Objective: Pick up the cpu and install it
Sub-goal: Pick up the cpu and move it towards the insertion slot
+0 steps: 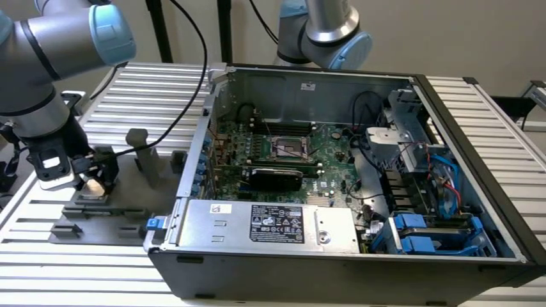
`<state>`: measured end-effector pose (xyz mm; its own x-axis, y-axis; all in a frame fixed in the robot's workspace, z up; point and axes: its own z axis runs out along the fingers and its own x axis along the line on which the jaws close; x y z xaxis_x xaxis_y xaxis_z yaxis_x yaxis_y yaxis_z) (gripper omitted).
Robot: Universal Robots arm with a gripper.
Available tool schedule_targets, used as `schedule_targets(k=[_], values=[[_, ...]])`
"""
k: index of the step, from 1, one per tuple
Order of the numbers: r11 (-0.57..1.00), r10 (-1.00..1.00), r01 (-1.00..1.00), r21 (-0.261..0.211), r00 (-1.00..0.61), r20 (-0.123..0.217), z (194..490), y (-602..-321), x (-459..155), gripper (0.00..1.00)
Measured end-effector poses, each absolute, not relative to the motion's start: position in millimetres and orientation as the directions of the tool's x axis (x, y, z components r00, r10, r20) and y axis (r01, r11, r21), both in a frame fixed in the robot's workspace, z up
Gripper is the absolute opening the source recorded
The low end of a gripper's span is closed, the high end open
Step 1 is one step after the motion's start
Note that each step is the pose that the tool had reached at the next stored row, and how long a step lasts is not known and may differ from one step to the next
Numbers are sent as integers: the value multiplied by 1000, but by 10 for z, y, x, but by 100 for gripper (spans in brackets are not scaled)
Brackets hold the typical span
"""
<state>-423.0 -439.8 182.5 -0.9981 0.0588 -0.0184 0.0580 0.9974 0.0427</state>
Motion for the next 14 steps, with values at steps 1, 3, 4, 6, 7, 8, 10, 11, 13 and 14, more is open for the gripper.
schedule_targets(k=[1,3,4,6,7,8,10,11,13,14], values=[[997,59,58,42,-998,-18,1824,-4398,-4230,65],[997,59,58,41,-998,-19,1824,-4398,-4230,59],[998,59,58,40,-998,-19,1824,-4398,-4230,59],[998,59,58,39,-998,-19,1824,-4398,-4230,59],[998,59,58,39,-998,-19,1824,-4398,-4230,57],[998,59,58,38,-998,-19,1825,-4398,-4230,57],[998,59,58,37,-998,-19,1824,-4397,-4230,55],[998,59,58,37,-998,-19,1824,-4397,-4230,55],[998,59,58,36,-998,-19,1824,-4397,-4230,55],[998,59,58,36,-998,-19,1824,-4397,-4230,55]])
